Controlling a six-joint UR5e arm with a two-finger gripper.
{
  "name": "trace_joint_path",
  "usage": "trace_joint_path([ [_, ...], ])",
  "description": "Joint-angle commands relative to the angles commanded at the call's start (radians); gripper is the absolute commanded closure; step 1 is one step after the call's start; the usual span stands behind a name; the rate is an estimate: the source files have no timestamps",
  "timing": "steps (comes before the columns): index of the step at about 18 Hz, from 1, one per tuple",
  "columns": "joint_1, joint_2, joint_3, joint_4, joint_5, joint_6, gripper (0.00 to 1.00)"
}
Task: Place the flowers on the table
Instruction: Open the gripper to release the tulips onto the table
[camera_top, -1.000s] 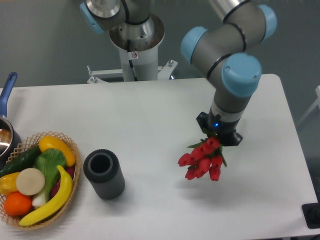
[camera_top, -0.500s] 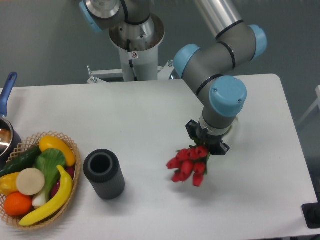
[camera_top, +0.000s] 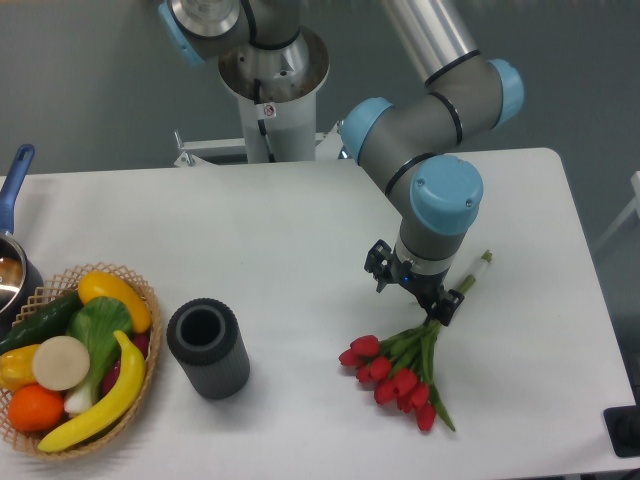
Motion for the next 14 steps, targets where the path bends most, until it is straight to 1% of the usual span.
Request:
trace_joint_path([
  [3,0.022,0.011,0.002,-0.002,0.0,0.002,0.0],
  [5,0.034,0.015,-0.011,0.003,-0.002,0.002,0.0],
  [7,0.048,0.032,-0.017,0.005,-0.002,0.005,0.0],
  [14,0.1,0.048,-0.009,0.005,0.0,0.015,0.0],
])
